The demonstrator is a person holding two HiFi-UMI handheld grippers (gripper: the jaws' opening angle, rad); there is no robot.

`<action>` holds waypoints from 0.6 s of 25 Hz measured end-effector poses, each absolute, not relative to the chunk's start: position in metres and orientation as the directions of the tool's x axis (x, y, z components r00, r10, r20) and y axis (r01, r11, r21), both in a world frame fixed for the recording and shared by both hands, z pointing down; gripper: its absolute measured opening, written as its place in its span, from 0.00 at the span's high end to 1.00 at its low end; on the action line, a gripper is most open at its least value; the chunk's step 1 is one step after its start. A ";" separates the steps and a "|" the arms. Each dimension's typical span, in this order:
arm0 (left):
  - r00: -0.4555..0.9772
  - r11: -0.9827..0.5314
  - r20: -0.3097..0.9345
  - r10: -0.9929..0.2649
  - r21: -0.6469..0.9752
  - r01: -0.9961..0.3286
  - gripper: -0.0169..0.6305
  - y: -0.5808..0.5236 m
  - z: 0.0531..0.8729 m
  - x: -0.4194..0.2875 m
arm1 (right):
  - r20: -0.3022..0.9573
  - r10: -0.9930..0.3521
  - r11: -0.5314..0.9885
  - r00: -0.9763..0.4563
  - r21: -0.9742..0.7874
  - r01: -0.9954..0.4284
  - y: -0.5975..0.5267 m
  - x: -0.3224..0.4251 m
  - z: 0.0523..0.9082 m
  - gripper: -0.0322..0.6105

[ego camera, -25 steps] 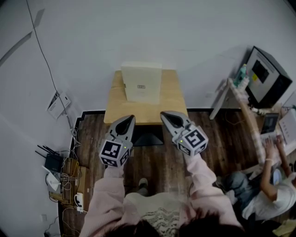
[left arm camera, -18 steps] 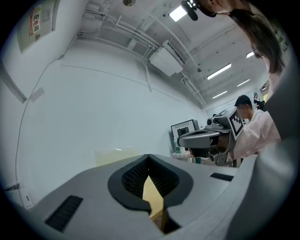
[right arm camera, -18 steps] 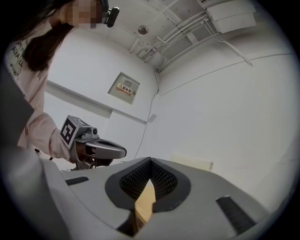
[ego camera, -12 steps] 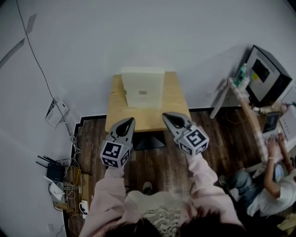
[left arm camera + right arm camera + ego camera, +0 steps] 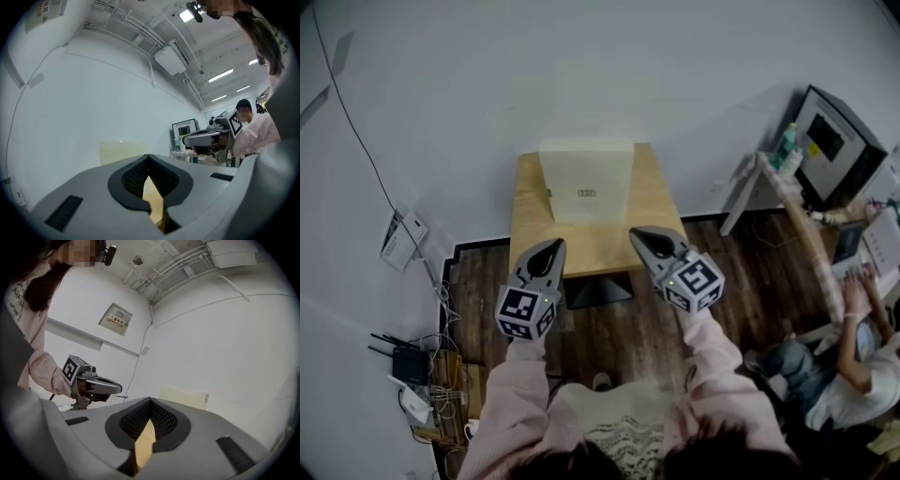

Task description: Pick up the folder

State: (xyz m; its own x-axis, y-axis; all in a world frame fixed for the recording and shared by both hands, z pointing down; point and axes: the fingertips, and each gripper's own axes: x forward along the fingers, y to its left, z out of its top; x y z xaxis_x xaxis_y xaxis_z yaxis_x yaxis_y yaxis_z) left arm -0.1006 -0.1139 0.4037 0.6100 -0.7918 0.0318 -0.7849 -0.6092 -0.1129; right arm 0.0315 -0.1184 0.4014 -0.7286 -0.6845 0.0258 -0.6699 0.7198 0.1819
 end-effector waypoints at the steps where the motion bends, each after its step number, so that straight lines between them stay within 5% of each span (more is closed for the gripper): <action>1: 0.612 -0.612 0.036 -0.790 -0.114 -0.783 0.97 -0.118 0.406 -0.101 | 0.030 -0.685 0.720 -0.728 0.184 -0.669 -0.122 0.030 0.403 0.96; 15: 0.629 -0.634 0.080 -0.773 -0.111 -0.765 0.97 -0.165 0.423 -0.101 | 0.076 -0.695 0.715 -0.715 0.182 -0.675 -0.171 0.030 0.420 0.95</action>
State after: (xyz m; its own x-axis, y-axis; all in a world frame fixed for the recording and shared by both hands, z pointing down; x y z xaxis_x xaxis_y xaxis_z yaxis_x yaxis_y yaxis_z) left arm -0.1009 -0.1650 0.4231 0.6292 -0.7731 0.0800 -0.7651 -0.6343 -0.1110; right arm 0.0301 -0.1708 0.4197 -0.7152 -0.6947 0.0763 -0.6750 0.7149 0.1822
